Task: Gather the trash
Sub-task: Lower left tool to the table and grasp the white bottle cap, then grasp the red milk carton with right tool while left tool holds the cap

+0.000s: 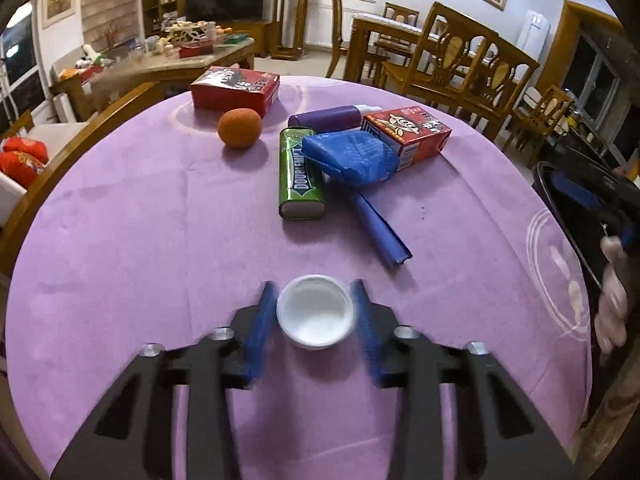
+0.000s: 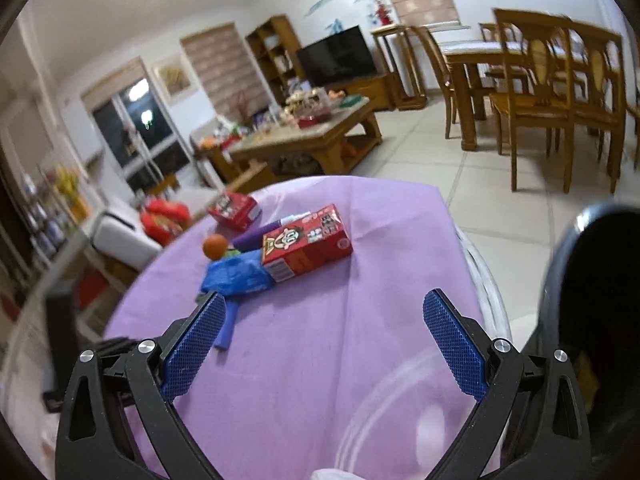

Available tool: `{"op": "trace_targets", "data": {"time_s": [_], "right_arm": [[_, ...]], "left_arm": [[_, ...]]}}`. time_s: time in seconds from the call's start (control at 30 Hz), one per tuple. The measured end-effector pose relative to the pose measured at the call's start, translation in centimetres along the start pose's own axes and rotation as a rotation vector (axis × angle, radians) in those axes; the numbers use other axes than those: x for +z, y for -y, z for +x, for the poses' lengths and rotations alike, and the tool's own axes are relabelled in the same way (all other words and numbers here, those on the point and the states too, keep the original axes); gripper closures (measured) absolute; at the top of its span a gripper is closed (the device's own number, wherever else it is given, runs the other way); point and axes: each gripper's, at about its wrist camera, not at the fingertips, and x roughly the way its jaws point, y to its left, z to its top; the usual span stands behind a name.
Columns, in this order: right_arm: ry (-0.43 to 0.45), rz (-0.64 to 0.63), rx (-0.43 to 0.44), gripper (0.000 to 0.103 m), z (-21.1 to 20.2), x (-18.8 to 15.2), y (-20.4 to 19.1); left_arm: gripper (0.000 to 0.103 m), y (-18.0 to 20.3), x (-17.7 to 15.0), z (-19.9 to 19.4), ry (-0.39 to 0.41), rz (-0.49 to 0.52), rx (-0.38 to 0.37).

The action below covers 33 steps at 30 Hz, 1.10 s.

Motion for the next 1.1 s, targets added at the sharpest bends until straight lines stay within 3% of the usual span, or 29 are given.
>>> {"op": "trace_targets", "data": {"time_s": [0.1,0.2,0.43,0.6,0.73,0.8,0.83,1.1], "right_arm": [[-0.050,-0.083,-0.049,0.006,3.2,1.6,-1.9],[-0.099,-0.157,-0.099,0.006,6.8,2.7,-3.0],[-0.194,-0.316,-0.218,0.006,15.2,4.0,-6.3],[-0.221,-0.345,-0.245,0.005,18.5,4.8,-7.0],[-0.247,-0.326,-0.237,0.006,19.9,4.5,-6.6],[-0.267,-0.286,-0.205,0.015,20.5,4.2,-5.8],[-0.266,-0.272,-0.197,0.015,20.4,4.2,-5.5],[-0.161,-0.142,-0.110,0.015,15.1,4.2,-4.3]], "left_arm": [[0.067,-0.7,-0.2,-0.4,0.014,-0.026,-0.045],[0.067,-1.2,0.0,-0.7,0.052,-0.049,-0.042],[0.067,-1.4,0.4,-0.2,0.058,-0.062,-0.093],[0.067,-1.6,0.6,-0.1,0.062,-0.075,-0.116],[0.067,-1.8,0.6,0.0,0.062,-0.085,-0.134],[0.067,-1.9,0.5,0.0,0.064,-0.090,-0.140],[0.067,-2.0,0.5,0.0,0.066,-0.093,-0.143],[0.067,-1.8,0.5,-1.0,0.114,-0.075,-0.136]]}}
